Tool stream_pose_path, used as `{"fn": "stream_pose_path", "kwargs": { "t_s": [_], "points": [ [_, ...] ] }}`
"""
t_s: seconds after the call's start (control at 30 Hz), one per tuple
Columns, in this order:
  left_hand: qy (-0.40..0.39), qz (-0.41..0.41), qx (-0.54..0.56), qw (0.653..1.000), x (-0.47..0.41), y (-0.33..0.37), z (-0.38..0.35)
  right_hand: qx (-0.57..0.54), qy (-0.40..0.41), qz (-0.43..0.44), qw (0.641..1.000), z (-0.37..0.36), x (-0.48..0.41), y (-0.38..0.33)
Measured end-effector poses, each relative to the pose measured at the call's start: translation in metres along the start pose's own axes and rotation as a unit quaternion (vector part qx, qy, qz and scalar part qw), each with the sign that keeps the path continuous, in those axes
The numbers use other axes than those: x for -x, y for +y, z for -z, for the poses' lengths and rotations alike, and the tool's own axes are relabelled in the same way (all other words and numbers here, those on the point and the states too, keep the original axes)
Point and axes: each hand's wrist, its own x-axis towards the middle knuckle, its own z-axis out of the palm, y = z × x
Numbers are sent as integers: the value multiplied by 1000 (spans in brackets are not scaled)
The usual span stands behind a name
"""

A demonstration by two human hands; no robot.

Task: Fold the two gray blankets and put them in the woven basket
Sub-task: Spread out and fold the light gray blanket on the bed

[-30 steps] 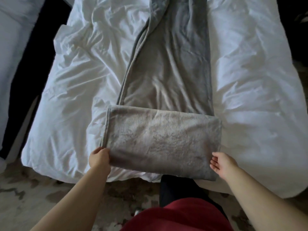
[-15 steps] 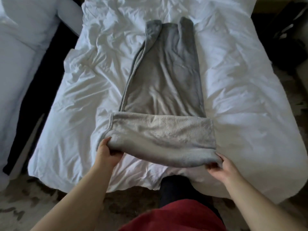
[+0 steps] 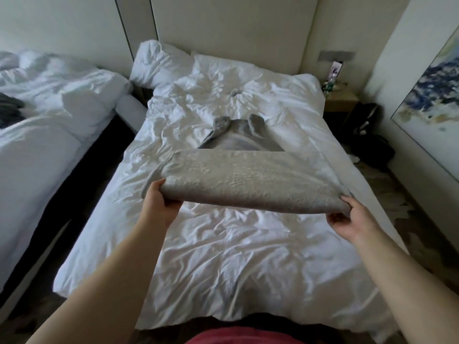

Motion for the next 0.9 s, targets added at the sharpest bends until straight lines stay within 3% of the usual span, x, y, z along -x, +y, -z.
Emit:
{"fn": "stream_pose_path", "kwargs": {
  "t_s": [0.23,0.4,0.63,0.9],
  "points": [
    [139,85,-93,982,54,-59,149,61,99,-111,987,115,59,115],
    [189,125,-89,970,88,-80,220,44,152,-150,976,181,90,176],
    [206,125,-82,967,105,-90,243,45,169,-147,974,204,98,192],
    [218,147,-18,965,74,-84,205,21,176,-159,971,161,66,160]
  ]
}}
